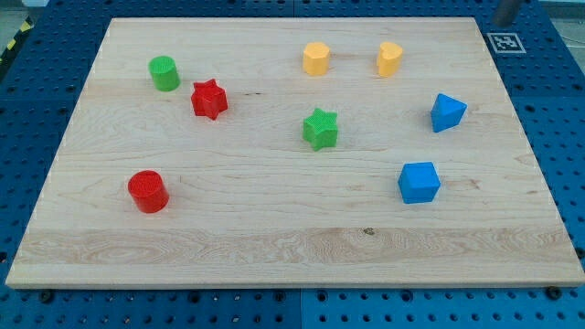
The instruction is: Move the yellow heart slightly to the left of the board
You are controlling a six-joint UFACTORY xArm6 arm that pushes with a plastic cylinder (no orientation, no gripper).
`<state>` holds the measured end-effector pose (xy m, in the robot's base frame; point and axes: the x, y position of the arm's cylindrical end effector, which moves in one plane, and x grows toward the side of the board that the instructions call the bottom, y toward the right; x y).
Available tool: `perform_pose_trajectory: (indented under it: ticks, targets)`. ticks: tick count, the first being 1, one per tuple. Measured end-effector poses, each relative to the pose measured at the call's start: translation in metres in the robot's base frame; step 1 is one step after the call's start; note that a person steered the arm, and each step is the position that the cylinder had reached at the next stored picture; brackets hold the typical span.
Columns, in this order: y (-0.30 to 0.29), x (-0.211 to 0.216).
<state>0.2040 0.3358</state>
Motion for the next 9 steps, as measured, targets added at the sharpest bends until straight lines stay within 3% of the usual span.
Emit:
perform_pose_trajectory:
  ticks: [3, 9]
  targets:
    - [0.0, 0.0]
    - [-0.085, 0.048]
